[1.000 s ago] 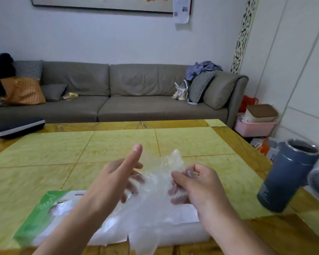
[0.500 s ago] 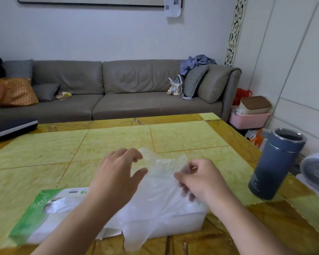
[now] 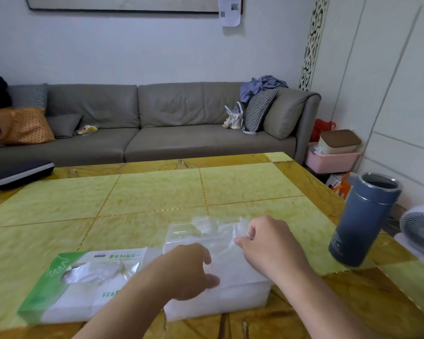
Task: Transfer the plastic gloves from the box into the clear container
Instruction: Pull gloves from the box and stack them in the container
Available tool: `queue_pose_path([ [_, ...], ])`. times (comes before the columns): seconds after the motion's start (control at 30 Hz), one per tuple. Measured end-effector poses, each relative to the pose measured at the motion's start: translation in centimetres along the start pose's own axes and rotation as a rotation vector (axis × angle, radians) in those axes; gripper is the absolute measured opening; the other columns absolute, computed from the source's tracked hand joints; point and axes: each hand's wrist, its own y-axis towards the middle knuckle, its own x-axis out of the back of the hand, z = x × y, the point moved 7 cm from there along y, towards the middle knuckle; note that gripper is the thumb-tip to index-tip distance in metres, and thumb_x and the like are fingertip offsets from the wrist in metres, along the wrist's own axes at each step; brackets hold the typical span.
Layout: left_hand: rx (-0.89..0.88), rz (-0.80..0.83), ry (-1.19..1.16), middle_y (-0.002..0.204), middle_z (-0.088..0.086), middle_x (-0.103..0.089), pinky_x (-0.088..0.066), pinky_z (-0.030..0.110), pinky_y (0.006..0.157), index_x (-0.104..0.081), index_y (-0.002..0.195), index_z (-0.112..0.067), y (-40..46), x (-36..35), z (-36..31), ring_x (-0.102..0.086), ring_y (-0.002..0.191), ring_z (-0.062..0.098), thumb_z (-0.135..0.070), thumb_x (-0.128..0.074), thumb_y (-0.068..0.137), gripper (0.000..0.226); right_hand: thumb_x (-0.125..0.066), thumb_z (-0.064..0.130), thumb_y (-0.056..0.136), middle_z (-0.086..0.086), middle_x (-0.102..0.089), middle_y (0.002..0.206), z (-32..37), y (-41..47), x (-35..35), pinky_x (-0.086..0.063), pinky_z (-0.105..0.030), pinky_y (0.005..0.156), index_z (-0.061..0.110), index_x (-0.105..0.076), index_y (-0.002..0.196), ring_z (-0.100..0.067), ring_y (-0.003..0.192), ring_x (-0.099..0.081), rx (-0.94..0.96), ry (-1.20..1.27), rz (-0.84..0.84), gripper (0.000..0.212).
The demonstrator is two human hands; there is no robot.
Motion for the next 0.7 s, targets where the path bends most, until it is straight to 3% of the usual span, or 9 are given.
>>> queue_pose_path([
  [0.07, -0.001, 0.047, 0.027, 0.119, -0.015, -0.064, -0.05, 0.028, 0.09, -0.058, 0.128, -0.041, 0.5, -0.2, -0.1, -0.062, 0.107, 0.009, -0.06, -0.071, 0.084, 0.049, -0.073, 0.042, 0.095, 0.003, -0.045, 0.057, 0.0, -0.1, -0.1, -0.039, -0.032, 0.05, 0.017, -0.042, 0.063, -0.021, 0.048, -0.044, -0.007, -0.035, 0.03, 0.051],
  [0.2, 0.002, 0.056, 0.109, 0.106, -0.013, -0.067, -0.05, 0.029, 0.091, -0.063, 0.121, -0.039, 1.5, -0.4, -0.3, -0.062, 0.108, 0.012, -0.056, -0.078, 0.08, 0.047, -0.068, 0.028, 0.095, 0.003, -0.055, 0.067, -0.2, 0.1, -0.1, -0.042, -0.033, 0.051, 0.02, -0.043, 0.065, -0.023, 0.056, -0.053, -0.021, -0.14, 0.031, 0.039],
  [0.27, 0.005, 0.072, 0.132, 0.111, -0.009, -0.067, -0.05, 0.029, 0.087, -0.063, 0.122, -0.037, 1.9, -0.7, -0.4, -0.064, 0.109, 0.015, -0.051, -0.08, 0.08, 0.048, -0.065, 0.022, 0.093, 0.002, -0.056, 0.072, -0.1, 0.0, 0.0, -0.037, -0.029, 0.05, 0.022, -0.041, 0.067, -0.024, 0.06, -0.055, -0.025, -0.243, 0.045, 0.035],
  [0.4, 0.008, 0.097, 0.148, 0.12, -0.003, -0.065, -0.049, 0.027, 0.078, -0.061, 0.124, -0.031, 2.4, -0.9, -0.6, -0.066, 0.101, 0.02, -0.037, -0.079, 0.085, 0.044, -0.062, 0.011, 0.091, 0.004, -0.053, 0.083, 1.6, -0.8, 0.9, -0.043, -0.031, 0.057, 0.02, -0.046, 0.095, -0.023, 0.076, -0.061, -0.004, -0.386, 0.059, 0.019],
  [0.47, -0.011, 0.111, 0.143, 0.121, 0.0, -0.066, -0.046, 0.027, 0.074, -0.06, 0.124, -0.028, 2.4, -1.1, -0.8, -0.064, 0.094, 0.021, -0.032, -0.077, 0.087, 0.041, -0.062, 0.006, 0.089, 0.003, -0.054, 0.093, 3.2, -1.2, 1.3, -0.05, -0.034, 0.065, 0.022, -0.043, 0.112, -0.023, 0.084, -0.063, 0.084, -0.36, 0.027, 0.034],
  [0.5, -0.021, 0.107, 0.141, 0.122, 0.001, -0.066, -0.045, 0.027, 0.073, -0.06, 0.123, -0.027, 2.4, -1.1, -0.8, -0.063, 0.092, 0.022, -0.031, -0.076, 0.087, 0.04, -0.063, 0.006, 0.088, 0.003, -0.054, 0.099, 4.2, -1.5, 1.3, -0.052, -0.035, 0.069, 0.024, -0.041, 0.111, -0.023, 0.089, -0.063, 0.148, -0.331, 0.027, 0.036],
  [0.57, -0.038, 0.094, 0.142, 0.122, 0.002, -0.067, -0.046, 0.027, 0.076, -0.06, 0.122, -0.026, 2.4, -1.1, -0.8, -0.065, 0.1, 0.024, -0.031, -0.076, 0.087, 0.038, -0.058, 0.007, 0.089, 0.005, -0.054, 0.106, 5.8, -2.2, 0.4, -0.054, -0.037, 0.081, 0.024, -0.044, 0.102, -0.021, 0.099, -0.059, 0.257, -0.254, 0.1, 0.025],
  [0.63, -0.064, 0.084, 0.169, 0.122, 0.004, -0.068, -0.048, 0.03, 0.081, -0.062, 0.122, -0.022, 2.3, -1.0, -1.0, -0.066, 0.11, 0.025, -0.033, -0.075, 0.088, 0.038, -0.054, 0.018, 0.093, 0.004, -0.059, 0.112, 6.1, -2.5, -0.9, -0.054, -0.039, 0.089, 0.022, -0.058, 0.104, -0.023, 0.107, -0.06, 0.262, -0.242, 0.209, 0.012],
  [0.7, -0.089, 0.075, 0.186, 0.122, 0.006, -0.069, -0.049, 0.03, 0.082, -0.063, 0.125, -0.018, 2.1, -0.8, -1.2, -0.066, 0.11, 0.027, -0.035, -0.072, 0.091, 0.039, -0.057, 0.029, 0.094, -0.001, -0.062, 0.125, 5.3, -2.5, -2.3, -0.054, -0.037, 0.092, 0.021, -0.065, 0.119, -0.029, 0.115, -0.063, 0.212, -0.32, 0.325, 0.027],
])
